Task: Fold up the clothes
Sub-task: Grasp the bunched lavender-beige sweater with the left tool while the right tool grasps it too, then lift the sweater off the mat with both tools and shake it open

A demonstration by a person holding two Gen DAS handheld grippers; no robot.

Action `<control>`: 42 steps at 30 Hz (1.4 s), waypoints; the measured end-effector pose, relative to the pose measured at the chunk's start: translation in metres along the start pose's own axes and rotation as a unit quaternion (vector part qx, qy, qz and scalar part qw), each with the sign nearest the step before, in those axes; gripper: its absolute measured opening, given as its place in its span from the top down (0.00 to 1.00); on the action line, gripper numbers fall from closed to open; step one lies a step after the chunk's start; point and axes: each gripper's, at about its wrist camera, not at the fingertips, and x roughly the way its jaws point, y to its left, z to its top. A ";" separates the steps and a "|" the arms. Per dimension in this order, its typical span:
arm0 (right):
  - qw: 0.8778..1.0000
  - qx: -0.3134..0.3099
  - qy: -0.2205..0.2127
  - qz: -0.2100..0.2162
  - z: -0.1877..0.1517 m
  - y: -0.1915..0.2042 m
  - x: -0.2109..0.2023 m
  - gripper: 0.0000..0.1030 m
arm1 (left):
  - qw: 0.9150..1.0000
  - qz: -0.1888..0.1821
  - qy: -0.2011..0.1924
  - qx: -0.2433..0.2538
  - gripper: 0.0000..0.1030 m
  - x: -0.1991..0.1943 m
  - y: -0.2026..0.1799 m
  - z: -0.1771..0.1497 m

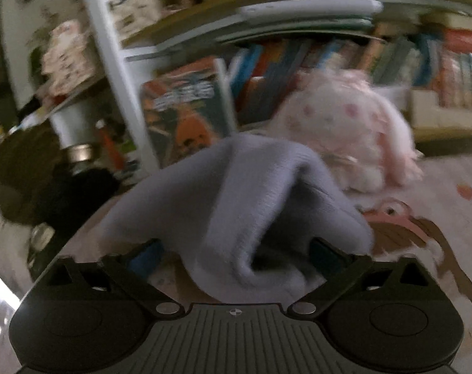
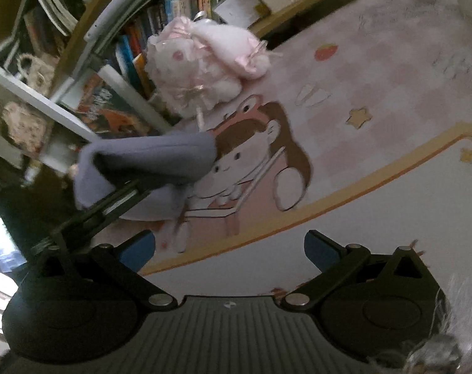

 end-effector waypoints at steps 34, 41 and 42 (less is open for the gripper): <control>0.948 0.185 0.204 0.159 -0.040 0.008 0.047 0.10 | 0.997 -0.061 0.007 -0.042 0.97 -0.145 0.109 -0.019; 0.940 0.183 0.202 0.207 -0.042 -0.002 0.067 0.11 | 0.994 -0.067 -0.010 -0.081 0.97 -0.156 0.131 -0.006; 0.936 0.189 0.205 0.217 -0.043 -0.002 0.068 0.11 | 0.995 -0.066 -0.011 -0.077 0.97 -0.155 0.131 -0.005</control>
